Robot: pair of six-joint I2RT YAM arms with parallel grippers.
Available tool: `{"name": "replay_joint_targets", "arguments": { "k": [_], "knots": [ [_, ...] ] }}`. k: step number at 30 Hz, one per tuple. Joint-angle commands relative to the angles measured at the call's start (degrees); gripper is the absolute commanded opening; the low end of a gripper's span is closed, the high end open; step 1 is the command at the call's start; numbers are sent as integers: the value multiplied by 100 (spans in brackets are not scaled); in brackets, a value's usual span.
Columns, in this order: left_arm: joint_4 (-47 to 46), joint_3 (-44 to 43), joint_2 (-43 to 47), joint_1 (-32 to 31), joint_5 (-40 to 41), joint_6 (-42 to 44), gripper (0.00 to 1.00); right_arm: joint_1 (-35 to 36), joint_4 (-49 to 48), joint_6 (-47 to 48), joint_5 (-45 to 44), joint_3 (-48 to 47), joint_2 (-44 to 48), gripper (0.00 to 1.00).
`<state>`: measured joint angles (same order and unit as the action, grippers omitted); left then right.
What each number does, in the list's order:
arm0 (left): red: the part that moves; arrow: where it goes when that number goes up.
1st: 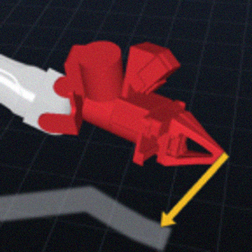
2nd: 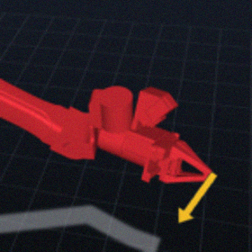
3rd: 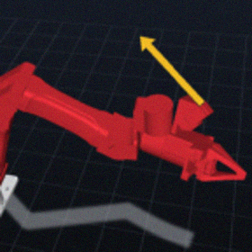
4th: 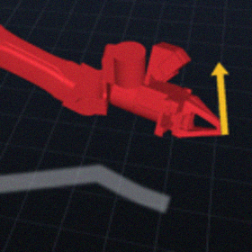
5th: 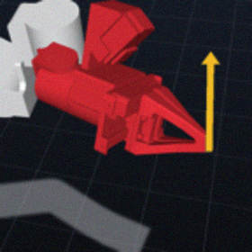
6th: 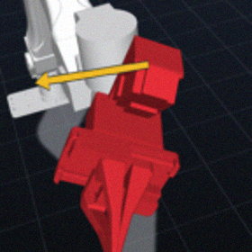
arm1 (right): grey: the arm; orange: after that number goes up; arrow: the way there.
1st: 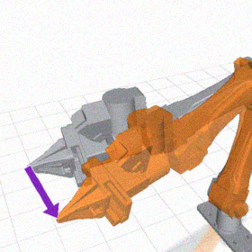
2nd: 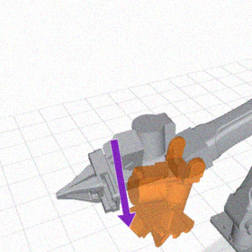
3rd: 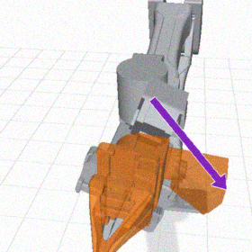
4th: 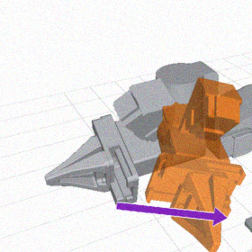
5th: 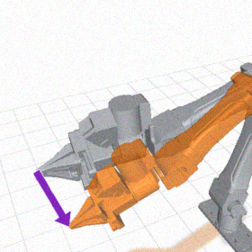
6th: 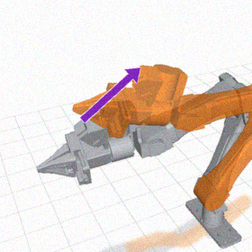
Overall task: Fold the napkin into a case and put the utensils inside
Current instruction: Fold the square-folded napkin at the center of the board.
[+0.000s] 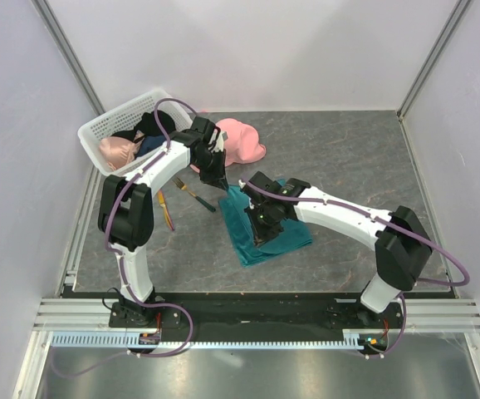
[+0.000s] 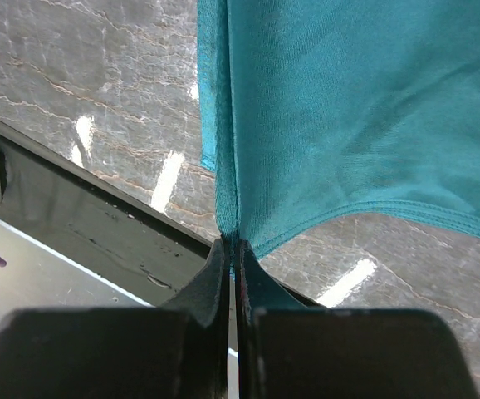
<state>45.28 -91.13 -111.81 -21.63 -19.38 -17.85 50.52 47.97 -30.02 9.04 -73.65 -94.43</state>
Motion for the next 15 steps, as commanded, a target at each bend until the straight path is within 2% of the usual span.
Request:
{"name": "replay_joint_targets", "arguments": {
  "k": [1, 15],
  "knots": [
    [25, 52, 81, 36, 276, 317, 2, 63, -234, -65, 283, 122, -172, 0],
    [69, 315, -174, 36, 681, 475, 2, 221, -823, 84, 731, 114, -998, 0]
  ]
}}
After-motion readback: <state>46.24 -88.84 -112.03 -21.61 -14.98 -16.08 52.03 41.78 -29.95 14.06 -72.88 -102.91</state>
